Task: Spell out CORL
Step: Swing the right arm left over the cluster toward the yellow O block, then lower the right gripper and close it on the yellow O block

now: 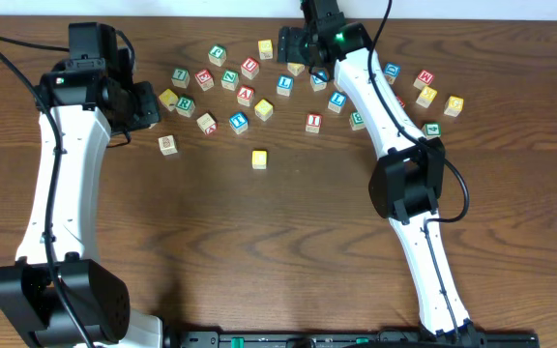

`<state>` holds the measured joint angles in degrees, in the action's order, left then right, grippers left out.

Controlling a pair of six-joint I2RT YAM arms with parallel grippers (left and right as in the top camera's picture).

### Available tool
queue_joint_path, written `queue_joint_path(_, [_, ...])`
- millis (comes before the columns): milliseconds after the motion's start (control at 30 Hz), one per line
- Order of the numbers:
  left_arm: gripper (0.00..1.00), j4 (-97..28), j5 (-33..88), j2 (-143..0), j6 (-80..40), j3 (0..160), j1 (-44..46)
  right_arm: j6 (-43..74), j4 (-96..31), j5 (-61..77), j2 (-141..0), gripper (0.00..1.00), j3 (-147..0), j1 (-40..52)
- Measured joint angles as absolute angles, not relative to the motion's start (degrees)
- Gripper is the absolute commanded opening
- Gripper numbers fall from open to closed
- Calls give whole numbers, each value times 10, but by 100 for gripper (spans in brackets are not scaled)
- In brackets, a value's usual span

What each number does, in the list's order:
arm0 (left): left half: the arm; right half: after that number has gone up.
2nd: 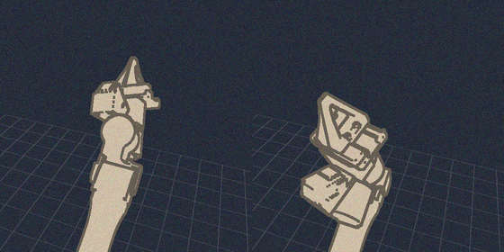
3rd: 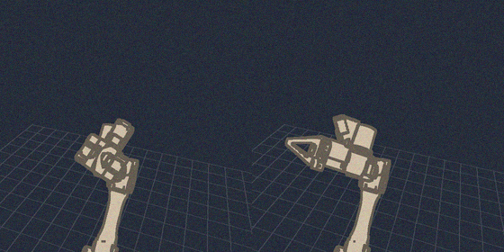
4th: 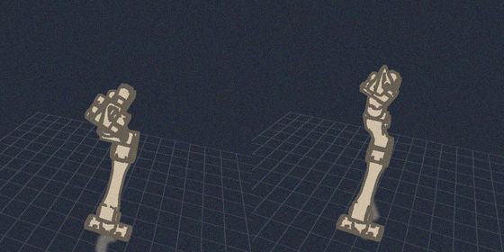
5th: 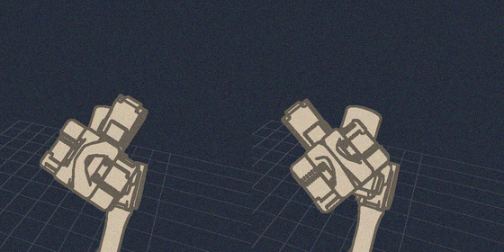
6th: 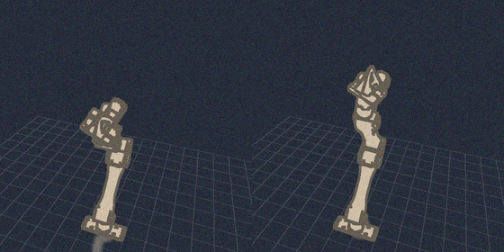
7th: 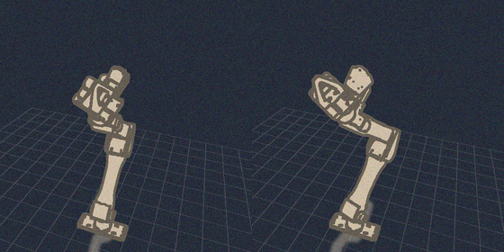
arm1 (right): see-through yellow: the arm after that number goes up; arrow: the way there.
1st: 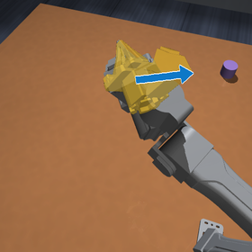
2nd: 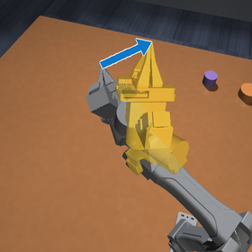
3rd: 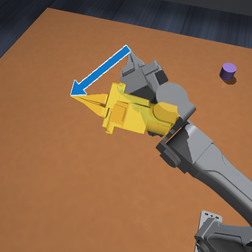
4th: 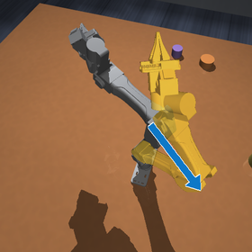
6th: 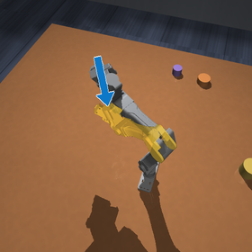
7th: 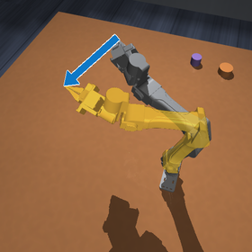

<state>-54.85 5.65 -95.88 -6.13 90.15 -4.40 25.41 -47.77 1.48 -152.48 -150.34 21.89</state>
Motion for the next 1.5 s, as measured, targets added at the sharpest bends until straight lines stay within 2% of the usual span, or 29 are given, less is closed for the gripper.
queue_joint_path(600, [8,-548,57,-959,-61,901,-44,337,-436,-22,-1564,77,-1503,225])
queue_joint_path(1500, [8,-548,56,-959,-61,901,-44,391,-400,-101,-1564,75,-1487,243])
